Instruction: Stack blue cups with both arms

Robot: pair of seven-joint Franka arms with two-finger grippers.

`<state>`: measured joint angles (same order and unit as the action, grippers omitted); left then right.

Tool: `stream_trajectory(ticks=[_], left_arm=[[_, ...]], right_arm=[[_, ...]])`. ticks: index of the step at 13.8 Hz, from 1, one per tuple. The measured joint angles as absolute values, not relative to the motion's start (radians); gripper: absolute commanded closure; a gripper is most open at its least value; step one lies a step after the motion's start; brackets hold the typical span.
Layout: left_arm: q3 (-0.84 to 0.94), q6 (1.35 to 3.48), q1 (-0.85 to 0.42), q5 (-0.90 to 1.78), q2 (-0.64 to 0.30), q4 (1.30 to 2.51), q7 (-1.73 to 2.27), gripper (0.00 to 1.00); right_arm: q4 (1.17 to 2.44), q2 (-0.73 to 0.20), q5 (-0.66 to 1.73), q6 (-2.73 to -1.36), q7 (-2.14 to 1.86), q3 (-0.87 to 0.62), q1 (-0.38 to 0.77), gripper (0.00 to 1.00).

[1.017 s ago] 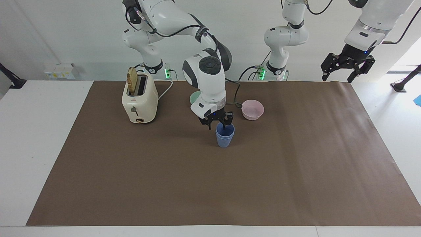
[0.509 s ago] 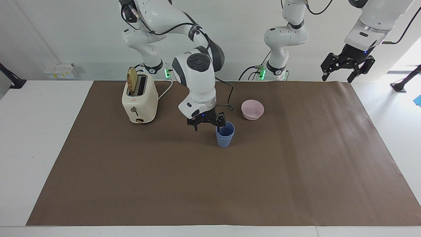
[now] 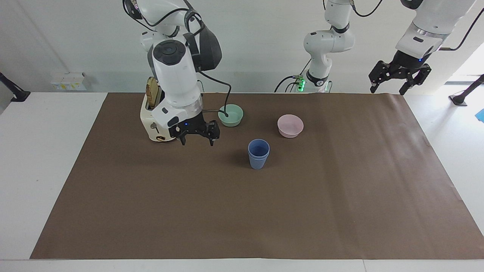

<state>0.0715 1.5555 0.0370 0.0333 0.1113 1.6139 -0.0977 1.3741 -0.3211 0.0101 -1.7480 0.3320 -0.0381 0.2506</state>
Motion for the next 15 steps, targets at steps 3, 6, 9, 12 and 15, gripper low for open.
stream_trajectory(ticks=[3,6,9,12,15], left_arm=[[0.071,1.555,0.037,0.033,0.111,1.614,-0.098,0.00],[0.071,1.555,0.037,0.033,0.111,1.614,-0.098,0.00],[0.071,1.555,0.037,0.033,0.111,1.614,-0.098,0.00],[0.071,1.555,0.037,0.033,0.111,1.614,-0.098,0.00],[0.071,1.555,0.037,0.033,0.111,1.614,-0.098,0.00]], right_arm=[[1.370,-0.266,0.010,-1.685,0.248,-0.037,0.189,0.00],[1.370,-0.210,0.007,-1.643,0.239,-0.036,0.158,0.00],[1.370,-0.180,0.007,-1.608,0.239,-0.034,0.129,0.00],[1.371,-0.164,0.007,-1.584,0.224,-0.034,0.078,0.00],[1.395,-0.135,0.007,-1.552,0.172,-0.033,0.044,0.00]])
